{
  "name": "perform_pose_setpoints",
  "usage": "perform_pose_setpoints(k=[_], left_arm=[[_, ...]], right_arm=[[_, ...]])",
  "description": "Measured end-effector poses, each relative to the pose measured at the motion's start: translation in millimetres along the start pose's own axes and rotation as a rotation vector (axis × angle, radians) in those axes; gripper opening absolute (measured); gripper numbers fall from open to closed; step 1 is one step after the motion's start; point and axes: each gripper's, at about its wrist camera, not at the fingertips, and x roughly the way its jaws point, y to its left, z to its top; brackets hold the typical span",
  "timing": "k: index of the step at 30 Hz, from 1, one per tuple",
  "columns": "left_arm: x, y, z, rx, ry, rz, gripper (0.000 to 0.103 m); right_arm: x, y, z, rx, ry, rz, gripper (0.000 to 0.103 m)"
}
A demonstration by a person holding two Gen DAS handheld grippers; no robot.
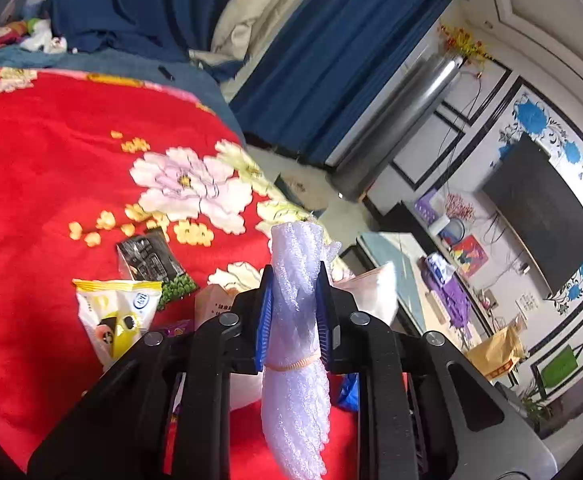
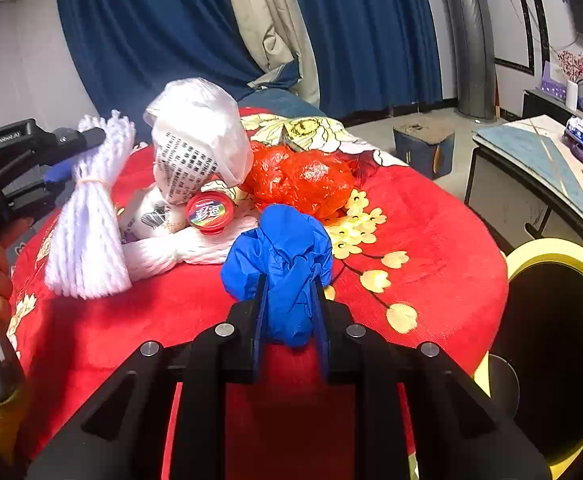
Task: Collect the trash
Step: 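Carry the foam net and blue glove over the yellow bin and release both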
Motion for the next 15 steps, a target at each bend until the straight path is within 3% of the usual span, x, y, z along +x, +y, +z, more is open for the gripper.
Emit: perform_pose_setpoints(k=[7,15], left_arm=[[-32,-30,-4,0.099,-0.093,-0.019,0.013],[-41,-67,-16,0.19,-0.123,-0.066,0.013]], right_arm=[[-28,0,-4,-0.021,-0.051,0.025,0.018],[-67,-12,0,-0.002,-0.112,-0.002,0.018]])
